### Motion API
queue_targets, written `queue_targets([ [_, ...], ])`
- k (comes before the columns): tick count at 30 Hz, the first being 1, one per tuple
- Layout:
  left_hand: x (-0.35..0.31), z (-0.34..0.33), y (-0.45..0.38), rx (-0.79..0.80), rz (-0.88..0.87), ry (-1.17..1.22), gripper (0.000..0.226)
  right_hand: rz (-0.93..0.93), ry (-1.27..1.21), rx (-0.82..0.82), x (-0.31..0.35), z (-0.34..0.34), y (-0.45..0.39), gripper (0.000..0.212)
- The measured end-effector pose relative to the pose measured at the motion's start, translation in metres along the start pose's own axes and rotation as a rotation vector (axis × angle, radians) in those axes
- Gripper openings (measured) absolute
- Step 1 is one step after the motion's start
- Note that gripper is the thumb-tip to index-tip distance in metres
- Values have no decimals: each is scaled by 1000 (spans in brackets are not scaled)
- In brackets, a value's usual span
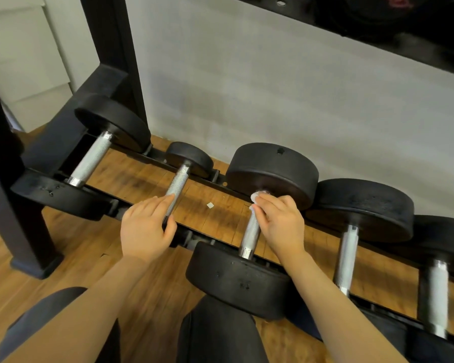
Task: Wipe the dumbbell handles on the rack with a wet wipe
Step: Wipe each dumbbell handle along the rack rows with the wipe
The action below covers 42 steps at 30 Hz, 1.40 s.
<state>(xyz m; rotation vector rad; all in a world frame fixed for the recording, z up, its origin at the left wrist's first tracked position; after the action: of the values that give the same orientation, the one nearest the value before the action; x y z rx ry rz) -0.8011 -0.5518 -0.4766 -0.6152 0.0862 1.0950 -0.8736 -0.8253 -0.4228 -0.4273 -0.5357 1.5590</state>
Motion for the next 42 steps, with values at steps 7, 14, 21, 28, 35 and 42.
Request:
queue_targets([
  [7,1,-2,-1,-14,-5,3,49,90,35,99,-10,3,-7,29],
  [14,1,-2,0,-12,3,3,49,162,-61,207,-11,15,-10,24],
  [21,1,-2,1,2,11,0,48,219,-76,334,-18,13,-14,27],
  [28,1,-2,1,-18,-3,4,47,202,-5,203,-24,12,-6,40],
  [35,0,-3,1,-23,-5,-4,47,190,-84,197,-25,6,0,38],
  [42,5,-5,1,22,-3,-3,46,112,-267,292,-15,2,11,33],
])
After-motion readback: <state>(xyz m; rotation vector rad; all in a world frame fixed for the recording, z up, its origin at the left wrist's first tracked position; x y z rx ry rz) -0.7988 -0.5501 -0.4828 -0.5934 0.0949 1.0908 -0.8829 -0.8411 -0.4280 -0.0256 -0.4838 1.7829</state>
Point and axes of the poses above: each hand's wrist, its own y-axis away from the middle knuckle, its own z-axis out of the back of the hand, x = y × z, the point moved 2 cm from there along -y, towards the middle knuckle, and after that the axes turned 1 degree about x, right-handed, at the moved point
